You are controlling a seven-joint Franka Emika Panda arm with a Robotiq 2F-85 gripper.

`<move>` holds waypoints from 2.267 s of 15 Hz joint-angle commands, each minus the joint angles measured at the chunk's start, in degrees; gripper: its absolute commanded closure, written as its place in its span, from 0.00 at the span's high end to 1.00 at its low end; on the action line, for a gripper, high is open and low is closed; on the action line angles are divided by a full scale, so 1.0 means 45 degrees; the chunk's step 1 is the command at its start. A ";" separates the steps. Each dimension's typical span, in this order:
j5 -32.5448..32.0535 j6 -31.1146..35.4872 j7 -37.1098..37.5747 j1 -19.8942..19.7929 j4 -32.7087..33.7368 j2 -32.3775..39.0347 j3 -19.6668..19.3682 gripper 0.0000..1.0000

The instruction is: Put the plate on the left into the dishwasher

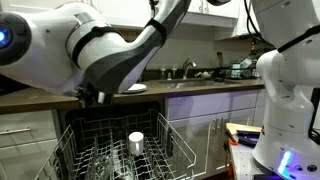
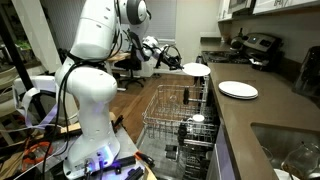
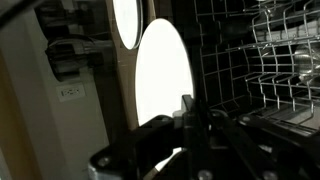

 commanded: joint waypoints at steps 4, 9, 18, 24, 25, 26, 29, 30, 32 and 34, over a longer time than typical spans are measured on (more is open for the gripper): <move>0.0273 0.0027 -0.0098 -0.0039 -0.0351 -0.0212 0.0035 0.04; 0.1164 0.0434 -0.0377 -0.0232 -0.1636 -0.1194 0.0299 0.04; 0.2222 0.3804 -0.1134 -0.1014 -0.4354 -0.3561 0.0337 0.05; 0.2782 0.6351 -0.2416 -0.1568 -0.4733 -0.3399 -0.0182 0.05; 0.2961 0.6784 -0.2871 -0.1726 -0.4810 -0.3412 -0.0305 0.05; 0.2996 0.6967 -0.3096 -0.1827 -0.4847 -0.3413 -0.0376 0.05; 0.3001 0.7023 -0.3165 -0.1854 -0.4869 -0.3415 -0.0373 0.05; 0.3002 0.7024 -0.3165 -0.1845 -0.4869 -0.3415 -0.0355 0.05; 0.3003 0.7024 -0.3166 -0.1842 -0.4869 -0.3416 -0.0346 0.05; 0.3003 0.7024 -0.3166 -0.1843 -0.4869 -0.3416 -0.0345 0.05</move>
